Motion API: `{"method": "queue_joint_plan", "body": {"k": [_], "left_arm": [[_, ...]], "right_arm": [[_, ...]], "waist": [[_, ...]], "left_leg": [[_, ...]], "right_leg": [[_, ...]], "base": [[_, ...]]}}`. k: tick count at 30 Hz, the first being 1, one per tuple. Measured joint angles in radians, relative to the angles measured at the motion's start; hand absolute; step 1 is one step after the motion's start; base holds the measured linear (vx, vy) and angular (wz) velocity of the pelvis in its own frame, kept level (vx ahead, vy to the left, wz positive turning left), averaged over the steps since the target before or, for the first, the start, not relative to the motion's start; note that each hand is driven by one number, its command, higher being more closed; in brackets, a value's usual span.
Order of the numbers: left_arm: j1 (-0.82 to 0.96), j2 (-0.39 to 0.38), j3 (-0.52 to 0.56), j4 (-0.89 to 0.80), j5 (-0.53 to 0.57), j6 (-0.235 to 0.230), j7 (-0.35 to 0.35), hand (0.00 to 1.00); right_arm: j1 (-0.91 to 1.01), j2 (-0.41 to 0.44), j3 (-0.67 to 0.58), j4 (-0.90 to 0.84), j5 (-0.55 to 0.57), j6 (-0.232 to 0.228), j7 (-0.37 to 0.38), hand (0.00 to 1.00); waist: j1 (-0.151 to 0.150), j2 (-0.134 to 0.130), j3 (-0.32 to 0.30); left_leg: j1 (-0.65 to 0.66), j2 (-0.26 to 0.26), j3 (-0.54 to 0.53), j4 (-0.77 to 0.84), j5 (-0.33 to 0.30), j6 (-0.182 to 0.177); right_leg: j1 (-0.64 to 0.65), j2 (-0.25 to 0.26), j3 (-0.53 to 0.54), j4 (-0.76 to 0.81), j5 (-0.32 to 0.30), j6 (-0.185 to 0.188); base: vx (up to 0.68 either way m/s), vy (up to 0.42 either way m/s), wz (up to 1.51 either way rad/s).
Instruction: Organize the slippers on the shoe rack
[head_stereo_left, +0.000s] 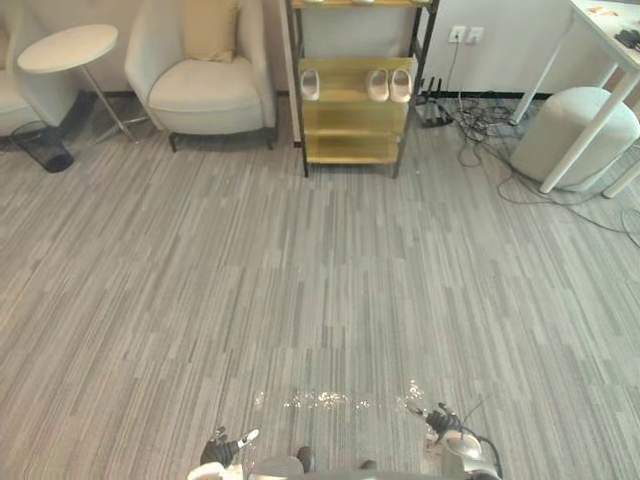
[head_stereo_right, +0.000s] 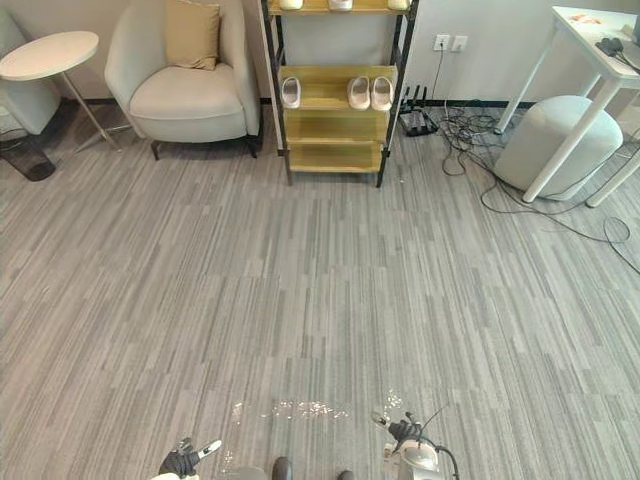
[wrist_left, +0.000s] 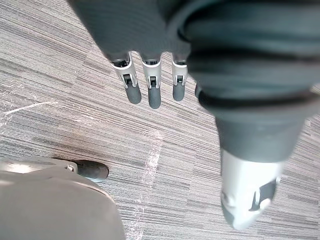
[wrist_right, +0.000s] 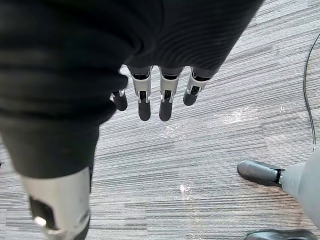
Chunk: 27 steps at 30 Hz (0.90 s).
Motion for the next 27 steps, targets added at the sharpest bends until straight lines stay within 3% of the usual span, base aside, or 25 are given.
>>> {"method": "queue_joint_plan", "body": {"k": [22, 23, 24, 25, 27], "left_arm": [[-0.007, 0.014, -0.002, 0.001, 0.0, 0.0, -0.018, 0.0], [-0.01, 0.019, -0.003, 0.0, 0.0, 0.0, -0.018, 0.0], [-0.02, 0.021, -0.004, 0.001, 0.0, 0.001, -0.018, 0.0], [-0.02, 0.021, -0.004, 0.001, 0.0, 0.001, -0.018, 0.0], [-0.02, 0.02, -0.012, 0.001, -0.001, 0.001, -0.018, 0.0]], "right_arm": [[0.007, 0.0, 0.03, 0.0, 0.0, 0.001, 0.002, 0.0], [0.006, 0.002, 0.032, 0.0, 0.001, 0.0, 0.002, 0.0], [0.006, -0.005, 0.032, -0.001, 0.001, 0.0, 0.001, 0.0], [0.006, -0.005, 0.033, -0.001, 0.001, 0.0, 0.001, 0.0], [0.006, -0.013, 0.037, -0.001, 0.002, 0.0, 0.001, 0.0]], "waist": [[0.002, -0.019, 0.01], [0.002, -0.024, 0.012], [0.005, -0.022, 0.016], [0.005, -0.021, 0.016], [0.019, -0.008, 0.026]], "left_leg": [[-0.026, -0.002, 0.001, 0.017, -0.002, 0.003], [-0.061, -0.004, 0.005, 0.068, -0.018, 0.011], [-0.172, 0.005, 0.031, 0.265, -0.085, 0.007], [-0.174, 0.005, 0.033, 0.273, -0.087, 0.007], [-0.288, 0.043, 0.101, 0.535, -0.114, 0.001]], "right_leg": [[-0.005, 0.001, -0.024, -0.02, 0.007, -0.011], [-0.013, -0.003, -0.029, -0.019, 0.007, -0.011], [-0.029, -0.009, -0.032, -0.015, 0.003, -0.024], [-0.029, -0.009, -0.032, -0.015, 0.003, -0.025], [-0.027, -0.01, -0.024, -0.004, -0.006, -0.04]], "base": [[-0.01, -0.007, 0.02], [-0.06, 0.004, 0.2], [-0.05, 0.012, 0.16], [-0.07, 0.037, 0.04], [-0.06, 0.038, -0.14]]}}
